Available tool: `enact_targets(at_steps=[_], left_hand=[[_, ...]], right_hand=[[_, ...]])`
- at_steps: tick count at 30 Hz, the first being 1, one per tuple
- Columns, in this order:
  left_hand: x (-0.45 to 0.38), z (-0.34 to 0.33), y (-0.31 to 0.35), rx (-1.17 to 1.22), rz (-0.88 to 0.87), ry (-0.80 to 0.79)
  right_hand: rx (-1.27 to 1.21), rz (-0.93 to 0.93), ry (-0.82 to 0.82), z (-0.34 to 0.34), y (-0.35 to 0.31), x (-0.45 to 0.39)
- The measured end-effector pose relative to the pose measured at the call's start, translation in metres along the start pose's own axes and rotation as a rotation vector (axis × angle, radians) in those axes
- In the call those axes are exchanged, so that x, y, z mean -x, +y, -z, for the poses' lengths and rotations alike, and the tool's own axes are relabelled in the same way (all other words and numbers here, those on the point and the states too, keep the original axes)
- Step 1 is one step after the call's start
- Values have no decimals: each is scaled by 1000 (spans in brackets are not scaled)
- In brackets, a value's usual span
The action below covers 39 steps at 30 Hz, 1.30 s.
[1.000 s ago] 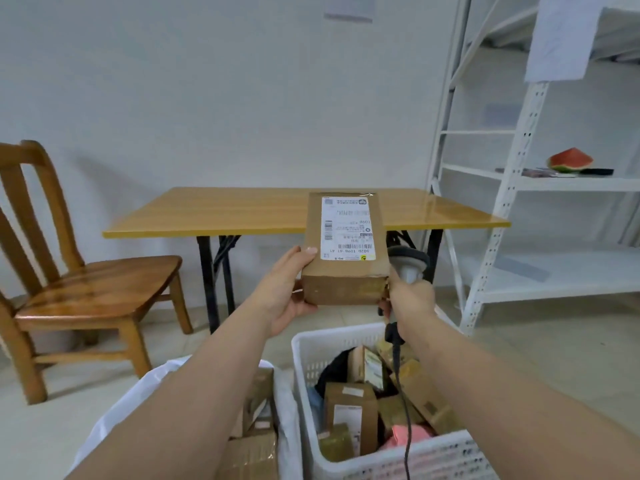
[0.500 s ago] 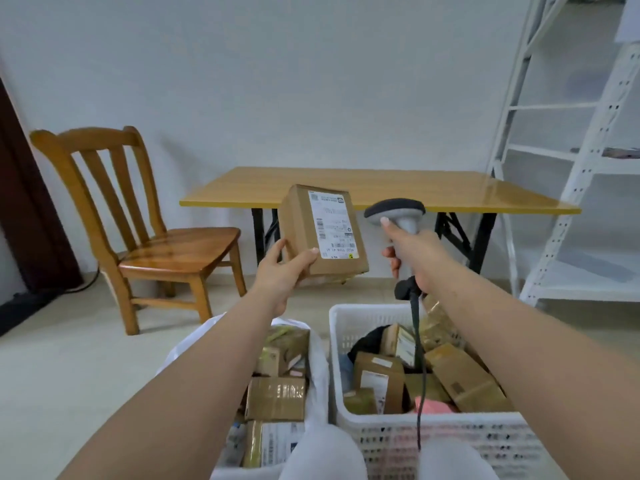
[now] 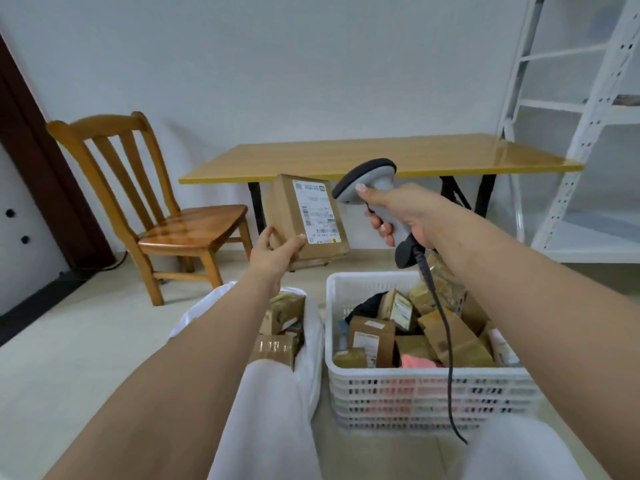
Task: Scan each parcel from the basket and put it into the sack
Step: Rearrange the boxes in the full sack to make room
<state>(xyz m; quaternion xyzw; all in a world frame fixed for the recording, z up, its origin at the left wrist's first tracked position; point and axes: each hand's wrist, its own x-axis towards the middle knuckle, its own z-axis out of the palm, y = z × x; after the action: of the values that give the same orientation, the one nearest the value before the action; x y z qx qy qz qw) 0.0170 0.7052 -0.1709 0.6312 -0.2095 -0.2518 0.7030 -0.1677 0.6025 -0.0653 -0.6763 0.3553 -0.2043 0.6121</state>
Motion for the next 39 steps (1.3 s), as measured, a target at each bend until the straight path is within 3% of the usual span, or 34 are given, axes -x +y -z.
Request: enact_targets(at_steps=[11, 39], left_hand=[[2, 11, -8, -21, 37, 124], [5, 79, -18, 2, 22, 129]], right_hand=[[33, -49, -90, 9, 5, 9], [79, -53, -38, -40, 8, 47]])
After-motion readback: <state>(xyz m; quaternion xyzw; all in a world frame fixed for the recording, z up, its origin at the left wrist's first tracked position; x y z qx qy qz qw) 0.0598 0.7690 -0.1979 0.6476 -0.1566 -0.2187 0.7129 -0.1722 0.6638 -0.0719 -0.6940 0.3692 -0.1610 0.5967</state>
